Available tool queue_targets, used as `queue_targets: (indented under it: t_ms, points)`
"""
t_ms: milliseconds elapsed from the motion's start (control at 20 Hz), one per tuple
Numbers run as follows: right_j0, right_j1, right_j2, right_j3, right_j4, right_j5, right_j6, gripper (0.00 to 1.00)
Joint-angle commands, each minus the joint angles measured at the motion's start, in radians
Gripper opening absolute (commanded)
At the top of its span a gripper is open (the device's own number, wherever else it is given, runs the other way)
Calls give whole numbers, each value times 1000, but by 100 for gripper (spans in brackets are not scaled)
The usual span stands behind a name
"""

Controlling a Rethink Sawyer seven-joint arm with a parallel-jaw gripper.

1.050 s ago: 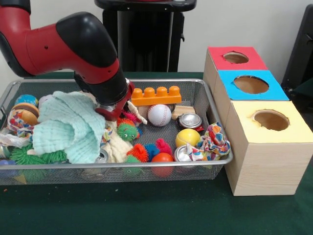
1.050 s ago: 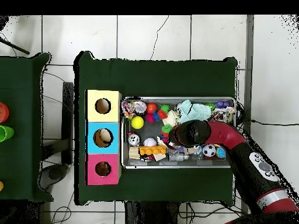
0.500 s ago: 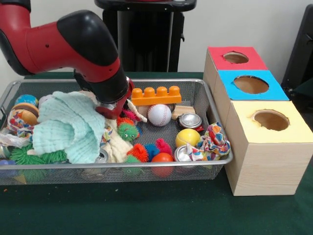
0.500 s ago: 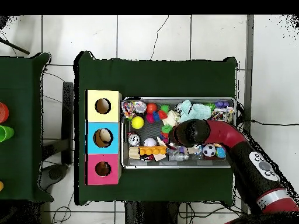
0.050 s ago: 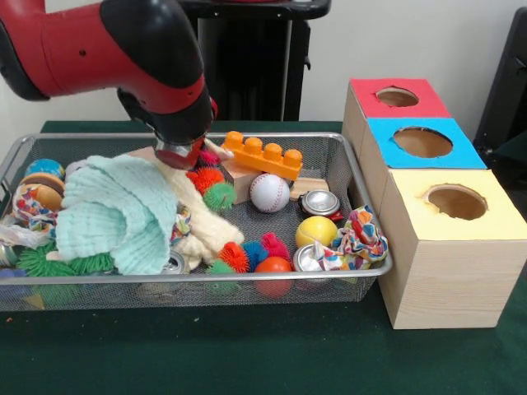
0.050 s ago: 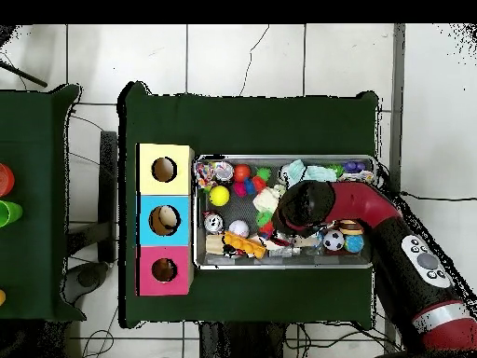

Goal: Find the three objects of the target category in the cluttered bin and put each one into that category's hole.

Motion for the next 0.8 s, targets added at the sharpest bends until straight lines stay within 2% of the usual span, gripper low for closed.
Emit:
queue_targets:
  t_ms: [50, 300, 800]
  points:
    - [-16, -87, -11, -130, -85, 176, -296, 0]
    - [-14, -98, 13, -148, -95, 229, -304, 0]
    - [-26, -117, 37, -156, -95, 272, -333, 0]
